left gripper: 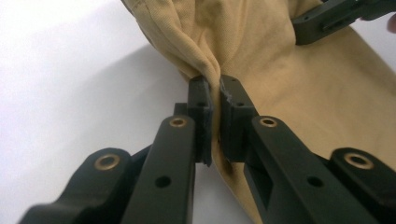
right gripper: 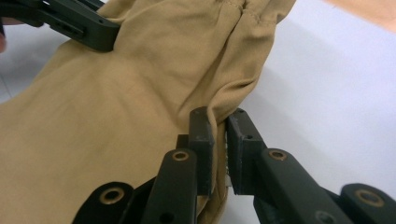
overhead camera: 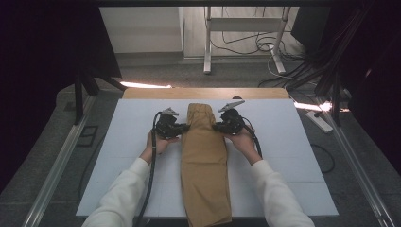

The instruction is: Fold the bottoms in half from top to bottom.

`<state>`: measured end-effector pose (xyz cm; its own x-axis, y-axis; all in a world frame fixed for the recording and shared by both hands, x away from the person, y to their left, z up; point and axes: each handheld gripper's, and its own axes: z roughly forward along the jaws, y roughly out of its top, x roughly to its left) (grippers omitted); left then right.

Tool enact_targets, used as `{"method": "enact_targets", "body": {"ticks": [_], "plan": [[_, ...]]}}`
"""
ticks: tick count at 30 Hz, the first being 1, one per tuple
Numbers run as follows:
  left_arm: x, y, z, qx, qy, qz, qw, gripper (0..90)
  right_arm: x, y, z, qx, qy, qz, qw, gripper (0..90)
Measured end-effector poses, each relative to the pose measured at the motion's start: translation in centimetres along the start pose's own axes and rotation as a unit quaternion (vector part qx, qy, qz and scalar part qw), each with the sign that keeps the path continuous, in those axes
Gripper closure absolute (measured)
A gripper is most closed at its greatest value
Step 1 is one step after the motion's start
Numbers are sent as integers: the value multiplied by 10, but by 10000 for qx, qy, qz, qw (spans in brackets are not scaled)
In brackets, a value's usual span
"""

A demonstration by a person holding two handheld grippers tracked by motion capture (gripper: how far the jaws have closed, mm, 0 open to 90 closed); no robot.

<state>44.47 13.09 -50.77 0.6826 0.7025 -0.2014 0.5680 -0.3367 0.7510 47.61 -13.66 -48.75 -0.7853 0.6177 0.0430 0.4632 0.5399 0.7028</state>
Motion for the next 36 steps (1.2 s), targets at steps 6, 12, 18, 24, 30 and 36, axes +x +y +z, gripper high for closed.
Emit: {"method": "enact_targets", "body": {"ticks": [6, 12, 18, 24, 30, 36], "plan": [[-3, 20, -2, -47, 122, 219, 9997, 840, -5, 5, -8, -179, -194, -4, 9997, 815], [-4, 34, -1, -179, 201, 255, 9993, 842, -12, 17, -17, -351, -386, 27, 9986, 817], [-6, 27, 1, -246, 90, 266, 9993, 842, -10, 9, -14, -358, -460, -61, 9983, 818], [-11, 21, 0, -307, 74, 335, 9989, 842, -7, -1, -13, -482, -469, -100, 9977, 819], [-19, 19, -6, -419, 68, 474, 9980, 841, -3, -6, -20, -647, -448, -188, 9967, 820], [-25, 14, -8, -393, 83, 558, 9976, 841, 3, -11, -24, -643, -464, -298, 9964, 820]]}}
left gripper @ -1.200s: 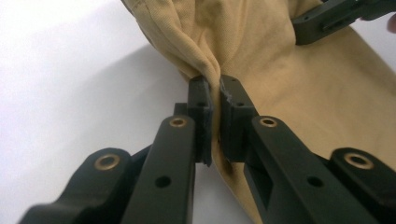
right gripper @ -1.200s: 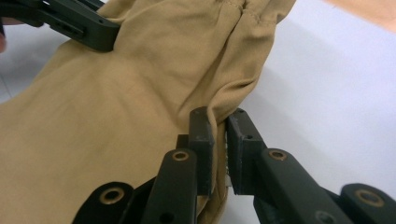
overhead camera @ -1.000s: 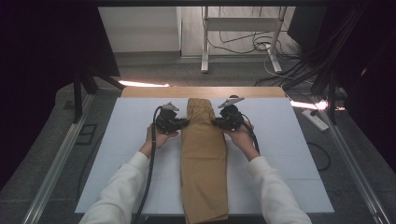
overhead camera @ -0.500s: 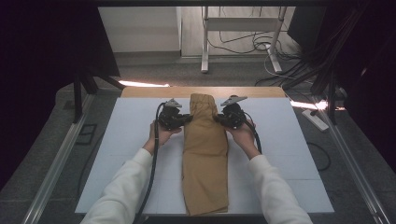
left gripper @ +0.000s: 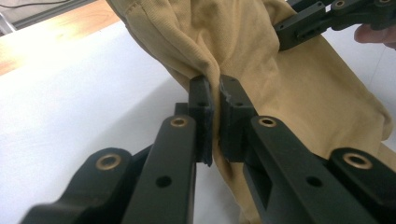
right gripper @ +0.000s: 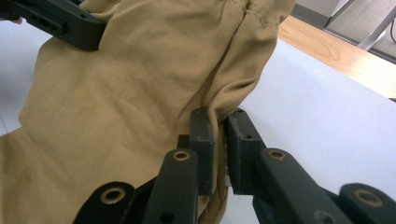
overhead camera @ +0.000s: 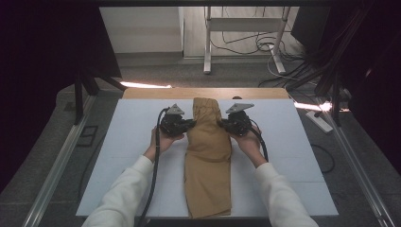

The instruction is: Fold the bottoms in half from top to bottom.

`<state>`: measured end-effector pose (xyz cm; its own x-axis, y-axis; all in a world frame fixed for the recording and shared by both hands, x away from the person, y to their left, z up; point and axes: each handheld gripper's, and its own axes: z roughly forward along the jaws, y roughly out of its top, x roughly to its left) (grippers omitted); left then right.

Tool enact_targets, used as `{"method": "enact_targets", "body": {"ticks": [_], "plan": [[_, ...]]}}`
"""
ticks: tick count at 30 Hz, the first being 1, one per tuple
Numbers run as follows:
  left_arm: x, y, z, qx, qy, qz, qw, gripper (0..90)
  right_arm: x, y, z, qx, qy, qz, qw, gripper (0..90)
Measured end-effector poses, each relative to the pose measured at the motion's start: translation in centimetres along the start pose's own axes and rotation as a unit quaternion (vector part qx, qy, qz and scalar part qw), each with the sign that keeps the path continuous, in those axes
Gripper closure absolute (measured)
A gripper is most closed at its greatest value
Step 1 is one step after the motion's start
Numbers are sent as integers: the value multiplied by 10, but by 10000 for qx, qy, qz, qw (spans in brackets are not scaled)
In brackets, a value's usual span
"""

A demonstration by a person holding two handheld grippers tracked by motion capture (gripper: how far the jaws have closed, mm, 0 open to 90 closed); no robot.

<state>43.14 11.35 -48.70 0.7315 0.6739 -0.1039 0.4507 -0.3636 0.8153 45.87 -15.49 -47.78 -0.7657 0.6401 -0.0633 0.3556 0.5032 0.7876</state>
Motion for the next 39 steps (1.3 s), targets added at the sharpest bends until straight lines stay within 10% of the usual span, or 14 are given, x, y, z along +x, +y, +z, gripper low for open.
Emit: {"method": "enact_targets", "body": {"ticks": [39], "plan": [[-15, -11, -11, 110, -127, 135, 9998, 839, 16, -4, -12, 362, 211, -163, 9990, 819]]}}
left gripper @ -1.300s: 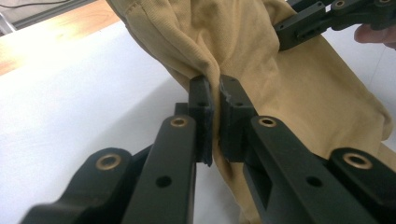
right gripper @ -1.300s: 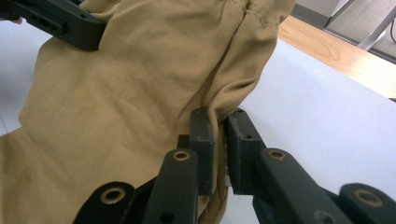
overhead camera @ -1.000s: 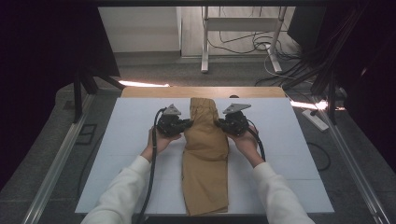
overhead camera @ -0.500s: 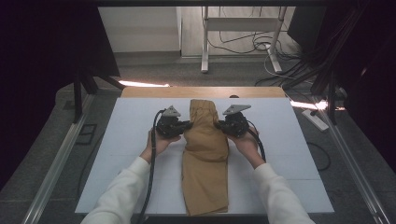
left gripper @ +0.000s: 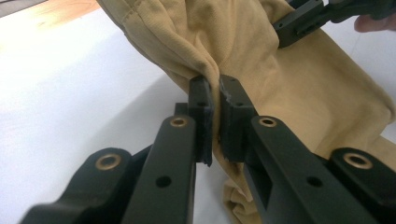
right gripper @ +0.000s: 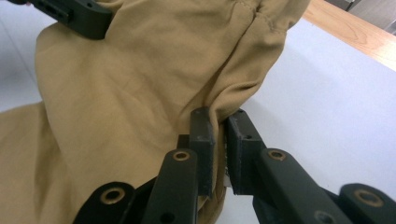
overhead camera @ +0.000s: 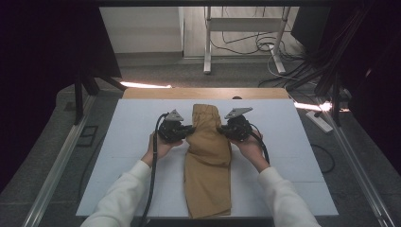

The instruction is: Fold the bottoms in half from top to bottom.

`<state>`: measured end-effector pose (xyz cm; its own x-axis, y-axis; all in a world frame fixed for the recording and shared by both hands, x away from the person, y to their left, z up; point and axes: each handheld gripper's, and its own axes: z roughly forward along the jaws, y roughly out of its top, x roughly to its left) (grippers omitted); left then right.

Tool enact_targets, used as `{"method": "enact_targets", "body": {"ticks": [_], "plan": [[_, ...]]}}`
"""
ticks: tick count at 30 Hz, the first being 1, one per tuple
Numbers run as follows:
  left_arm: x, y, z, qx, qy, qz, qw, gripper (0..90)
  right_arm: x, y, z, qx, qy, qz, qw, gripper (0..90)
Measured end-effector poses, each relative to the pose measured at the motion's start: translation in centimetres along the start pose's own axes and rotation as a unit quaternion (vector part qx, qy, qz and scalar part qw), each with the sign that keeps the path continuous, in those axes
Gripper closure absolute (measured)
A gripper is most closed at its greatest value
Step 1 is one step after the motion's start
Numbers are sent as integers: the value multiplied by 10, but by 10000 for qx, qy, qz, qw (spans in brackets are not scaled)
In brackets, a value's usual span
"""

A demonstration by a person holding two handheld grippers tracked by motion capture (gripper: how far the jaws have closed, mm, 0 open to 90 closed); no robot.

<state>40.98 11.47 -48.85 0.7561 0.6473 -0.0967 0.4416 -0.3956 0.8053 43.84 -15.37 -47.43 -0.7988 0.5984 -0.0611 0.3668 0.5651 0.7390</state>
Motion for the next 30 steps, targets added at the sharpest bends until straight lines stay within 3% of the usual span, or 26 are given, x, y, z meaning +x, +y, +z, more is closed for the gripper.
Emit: {"method": "enact_targets", "body": {"ticks": [13, 30], "plan": [[-13, -5, -12, -46, -3, 170, 9998, 835, 16, -4, -14, -130, -91, -297, 9994, 818], [-28, -16, -24, -91, -87, 287, 9995, 827, 30, -20, -24, -413, 43, -354, 9985, 815]]}}
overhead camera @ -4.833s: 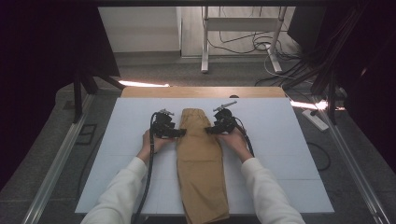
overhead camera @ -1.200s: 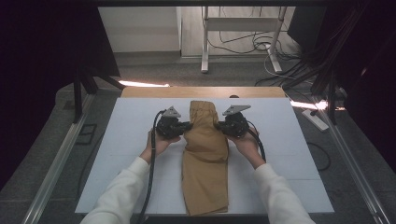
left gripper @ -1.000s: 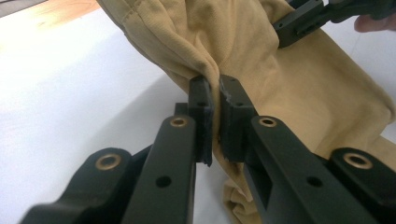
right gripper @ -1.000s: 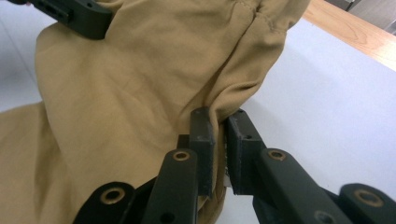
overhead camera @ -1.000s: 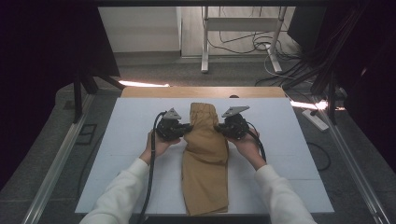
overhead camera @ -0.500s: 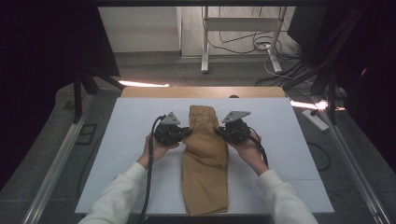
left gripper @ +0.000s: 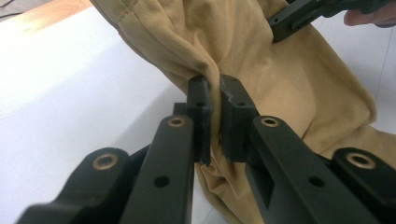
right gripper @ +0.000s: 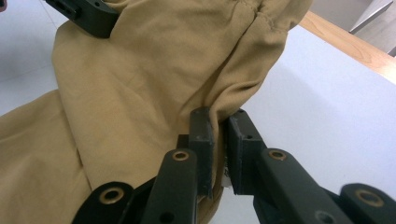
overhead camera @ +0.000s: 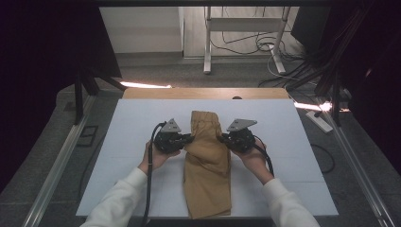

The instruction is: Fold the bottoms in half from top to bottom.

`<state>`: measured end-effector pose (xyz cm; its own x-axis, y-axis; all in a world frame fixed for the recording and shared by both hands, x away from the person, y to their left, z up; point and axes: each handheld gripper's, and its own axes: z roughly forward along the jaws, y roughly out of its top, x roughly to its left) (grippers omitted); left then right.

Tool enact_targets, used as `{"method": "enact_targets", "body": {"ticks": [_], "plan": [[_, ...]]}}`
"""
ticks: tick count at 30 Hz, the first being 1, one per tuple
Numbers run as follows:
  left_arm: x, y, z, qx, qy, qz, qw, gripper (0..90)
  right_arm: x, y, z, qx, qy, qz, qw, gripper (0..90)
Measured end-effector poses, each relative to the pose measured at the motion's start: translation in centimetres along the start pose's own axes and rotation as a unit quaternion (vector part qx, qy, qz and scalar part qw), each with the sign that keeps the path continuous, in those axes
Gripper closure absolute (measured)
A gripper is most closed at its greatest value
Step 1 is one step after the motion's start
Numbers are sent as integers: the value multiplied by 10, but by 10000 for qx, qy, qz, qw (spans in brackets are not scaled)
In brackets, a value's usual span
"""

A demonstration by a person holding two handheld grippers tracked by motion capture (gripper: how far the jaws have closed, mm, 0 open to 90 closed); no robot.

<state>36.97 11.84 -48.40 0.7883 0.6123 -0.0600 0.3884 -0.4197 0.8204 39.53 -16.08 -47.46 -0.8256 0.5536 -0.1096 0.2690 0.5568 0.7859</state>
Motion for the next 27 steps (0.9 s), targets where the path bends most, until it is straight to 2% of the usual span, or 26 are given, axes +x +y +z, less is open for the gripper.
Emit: {"method": "enact_targets", "body": {"ticks": [4, 12, 20, 23, 27], "plan": [[-1, -2, -1, 15, -18, -9, 10000, 827, 2, -3, -2, -48, 54, 59, 10000, 815], [-11, -6, -7, 7, -48, 41, 10000, 823, 7, -5, -9, -98, 126, 27, 9999, 813], [-18, -17, -12, 41, -90, 9, 10000, 819, 18, -8, -13, -115, 174, -22, 9998, 812], [-20, -20, -13, 31, -153, -42, 9999, 818, 21, -9, -15, -97, 189, -43, 9998, 813], [-24, -23, -16, 20, -217, 11, 9998, 811, 25, -11, -19, -157, 256, -9, 9995, 813]]}}
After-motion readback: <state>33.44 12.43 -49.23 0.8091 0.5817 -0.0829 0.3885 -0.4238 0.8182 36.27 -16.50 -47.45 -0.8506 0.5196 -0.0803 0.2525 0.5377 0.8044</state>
